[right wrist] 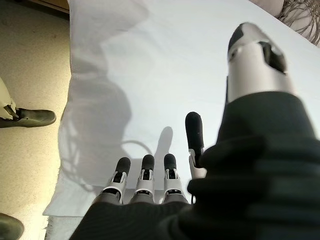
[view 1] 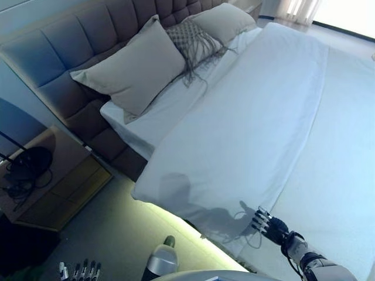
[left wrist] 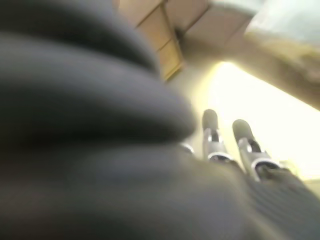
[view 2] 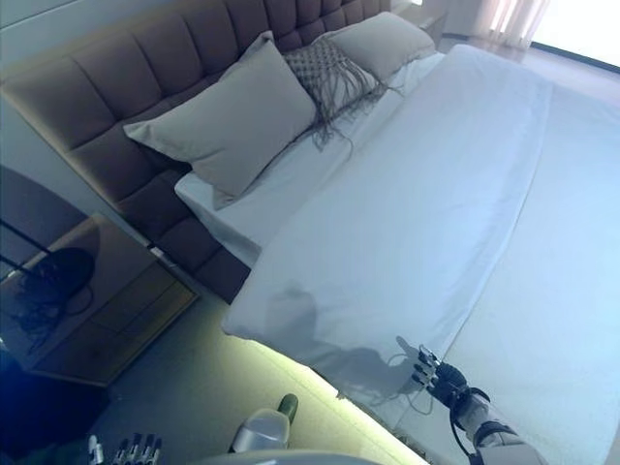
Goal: Make the bed neatly
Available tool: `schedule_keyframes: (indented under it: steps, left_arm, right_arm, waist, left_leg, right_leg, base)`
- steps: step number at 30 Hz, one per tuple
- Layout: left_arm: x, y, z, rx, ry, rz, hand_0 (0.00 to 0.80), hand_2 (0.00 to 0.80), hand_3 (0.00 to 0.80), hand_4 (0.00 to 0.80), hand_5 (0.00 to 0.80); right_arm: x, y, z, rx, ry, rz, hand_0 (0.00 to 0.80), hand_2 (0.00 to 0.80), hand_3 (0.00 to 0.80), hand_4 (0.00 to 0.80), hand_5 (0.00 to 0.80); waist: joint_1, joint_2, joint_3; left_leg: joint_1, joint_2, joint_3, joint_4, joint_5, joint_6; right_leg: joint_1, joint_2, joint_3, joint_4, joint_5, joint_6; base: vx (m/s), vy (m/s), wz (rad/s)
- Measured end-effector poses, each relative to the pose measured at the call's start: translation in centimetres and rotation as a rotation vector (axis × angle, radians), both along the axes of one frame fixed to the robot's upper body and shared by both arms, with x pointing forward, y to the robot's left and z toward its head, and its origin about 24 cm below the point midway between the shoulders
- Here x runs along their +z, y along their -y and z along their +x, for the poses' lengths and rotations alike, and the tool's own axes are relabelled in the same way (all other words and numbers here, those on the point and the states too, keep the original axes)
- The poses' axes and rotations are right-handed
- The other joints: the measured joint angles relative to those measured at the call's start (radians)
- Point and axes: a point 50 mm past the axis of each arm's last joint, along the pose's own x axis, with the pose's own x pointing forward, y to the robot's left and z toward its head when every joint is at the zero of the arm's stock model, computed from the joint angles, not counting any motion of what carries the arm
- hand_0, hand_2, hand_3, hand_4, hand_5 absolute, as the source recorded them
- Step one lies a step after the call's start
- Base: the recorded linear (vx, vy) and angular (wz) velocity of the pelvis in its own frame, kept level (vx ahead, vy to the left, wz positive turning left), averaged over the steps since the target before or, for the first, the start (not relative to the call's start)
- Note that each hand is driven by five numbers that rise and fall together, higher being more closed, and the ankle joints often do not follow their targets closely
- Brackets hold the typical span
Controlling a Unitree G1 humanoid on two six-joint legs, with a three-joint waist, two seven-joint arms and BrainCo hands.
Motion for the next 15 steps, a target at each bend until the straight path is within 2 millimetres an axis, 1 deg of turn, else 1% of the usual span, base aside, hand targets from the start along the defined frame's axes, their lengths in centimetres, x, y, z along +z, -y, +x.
schedule_keyframes:
  steps: [3, 6, 10, 13, 15]
  left_arm:
    - [0.2, 2.1, 1.7, -0.158, 0.139, -0.036, 0.000, 0.000, 0.000, 0.000, 0.000]
    - [0.3, 3.4, 2.6, -0.238, 0.225, -0.060, 0.000, 0.000, 0.000, 0.000, 0.000]
    - [0.7, 3.6, 3.8, -0.299, 0.280, -0.030, 0.000, 0.000, 0.000, 0.000, 0.000]
    - [1.1, 3.7, 5.1, -0.339, 0.306, 0.006, 0.000, 0.000, 0.000, 0.000, 0.000]
    - [1.2, 3.5, 5.5, -0.344, 0.291, 0.029, 0.000, 0.000, 0.000, 0.000, 0.000]
  right_arm:
    - [-0.3, -0.5, -0.4, -0.006, -0.008, 0.017, 0.000, 0.000, 0.000, 0.000, 0.000]
    - [-0.5, -0.6, -0.7, -0.009, -0.016, 0.021, 0.000, 0.000, 0.000, 0.000, 0.000]
    - [-0.5, -0.7, -0.7, 0.001, -0.009, 0.025, 0.000, 0.000, 0.000, 0.000, 0.000]
    - [-0.4, -0.8, -0.8, 0.024, 0.001, 0.028, 0.000, 0.000, 0.000, 0.000, 0.000]
    - [-0.3, -0.9, -0.6, 0.052, 0.018, 0.032, 0.000, 0.000, 0.000, 0.000, 0.000]
  waist:
    - [0.001, -0.007, 0.005]
    - [-0.005, -0.008, 0.005]
    - [-0.030, -0.007, 0.005]
    - [-0.047, -0.006, 0.003]
    - [-0.058, -0.006, 0.001]
  left_leg:
    - [-0.001, -0.001, 0.008, -0.002, 0.001, 0.001]
    - [0.002, -0.001, 0.017, -0.008, 0.001, 0.002]
    - [0.015, -0.002, 0.023, -0.016, 0.002, 0.003]
    - [0.021, -0.002, 0.036, -0.022, 0.002, 0.004]
    - [0.032, 0.001, 0.058, -0.028, 0.003, 0.005]
  right_leg:
    - [0.000, -0.003, 0.008, 0.001, 0.001, 0.001]
    - [-0.004, -0.004, 0.017, 0.001, 0.002, 0.002]
    - [-0.005, -0.005, 0.027, -0.001, 0.003, 0.003]
    - [-0.006, -0.006, 0.049, -0.004, 0.003, 0.003]
    - [-0.011, -0.007, 0.075, -0.003, 0.003, 0.004]
  base:
    - [-0.044, -0.007, -0.06]
    - [-0.010, 0.001, -0.08]
    - [0.013, 0.000, -0.03]
    - [0.049, -0.008, -0.07]
    - [0.032, -0.019, -0.24]
